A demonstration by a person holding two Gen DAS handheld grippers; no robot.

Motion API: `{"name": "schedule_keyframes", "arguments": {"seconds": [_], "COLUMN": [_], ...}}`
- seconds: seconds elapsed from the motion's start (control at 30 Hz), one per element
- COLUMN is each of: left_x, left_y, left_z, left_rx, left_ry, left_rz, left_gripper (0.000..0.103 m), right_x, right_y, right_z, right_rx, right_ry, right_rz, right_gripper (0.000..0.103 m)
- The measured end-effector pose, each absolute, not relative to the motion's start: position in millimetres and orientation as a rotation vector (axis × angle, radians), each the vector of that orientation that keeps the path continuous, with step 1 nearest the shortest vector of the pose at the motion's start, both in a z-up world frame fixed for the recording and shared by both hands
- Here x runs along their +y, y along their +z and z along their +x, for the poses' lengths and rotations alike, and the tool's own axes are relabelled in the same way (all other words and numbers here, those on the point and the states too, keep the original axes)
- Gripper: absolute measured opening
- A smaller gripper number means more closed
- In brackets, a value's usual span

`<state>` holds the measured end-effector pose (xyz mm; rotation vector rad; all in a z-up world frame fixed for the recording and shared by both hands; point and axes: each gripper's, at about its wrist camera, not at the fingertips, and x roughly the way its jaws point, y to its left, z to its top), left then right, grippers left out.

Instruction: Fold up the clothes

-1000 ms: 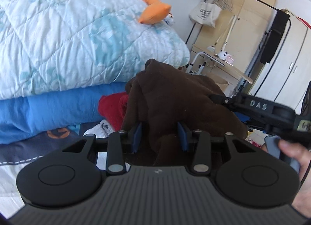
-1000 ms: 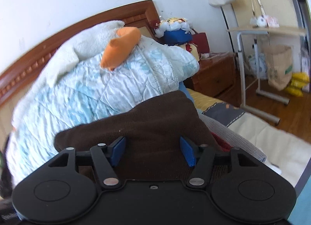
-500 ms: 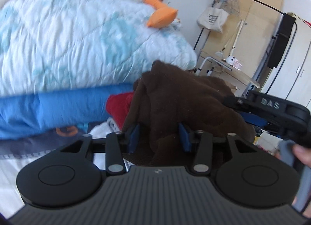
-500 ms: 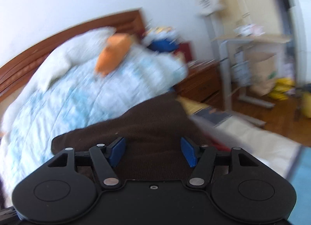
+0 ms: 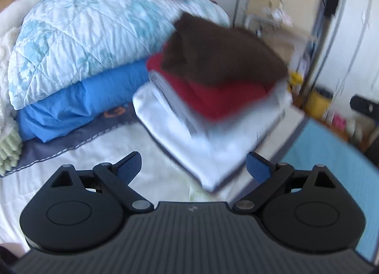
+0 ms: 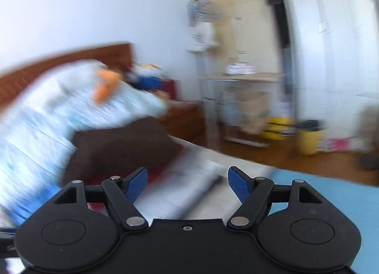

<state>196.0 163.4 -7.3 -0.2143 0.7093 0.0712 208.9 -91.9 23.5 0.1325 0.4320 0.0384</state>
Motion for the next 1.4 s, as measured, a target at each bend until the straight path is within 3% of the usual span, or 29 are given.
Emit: {"name": "schedule_keyframes", "arguments": {"seconds": [0.23, 0.63, 1.4], "left_x": [112.8, 71.7, 90.8], "left_y": [-21.5, -26.5, -24.9], "left_z": [148.6, 104.4, 81.6], "left_rx": [0.744, 0.726, 0.731], "left_ry": [0.051, -0.018, -0.033], "left_rz": [-0.112, 0.015, -0.019], "left_gripper": [0.096, 0.097, 0.097], "right_x": [-109.7, -83.0, -61.0], "right_y": [9.9, -2.5, 7.4], "right_z": [170.2, 103.8, 57.9], "right_rx": [0.578, 0.610, 0.670], "right_ry": [0.027, -0.114, -0.134], "right_rz": [0.150, 0.022, 0.040], "right_gripper": [0.079, 0.080, 0.085]}}
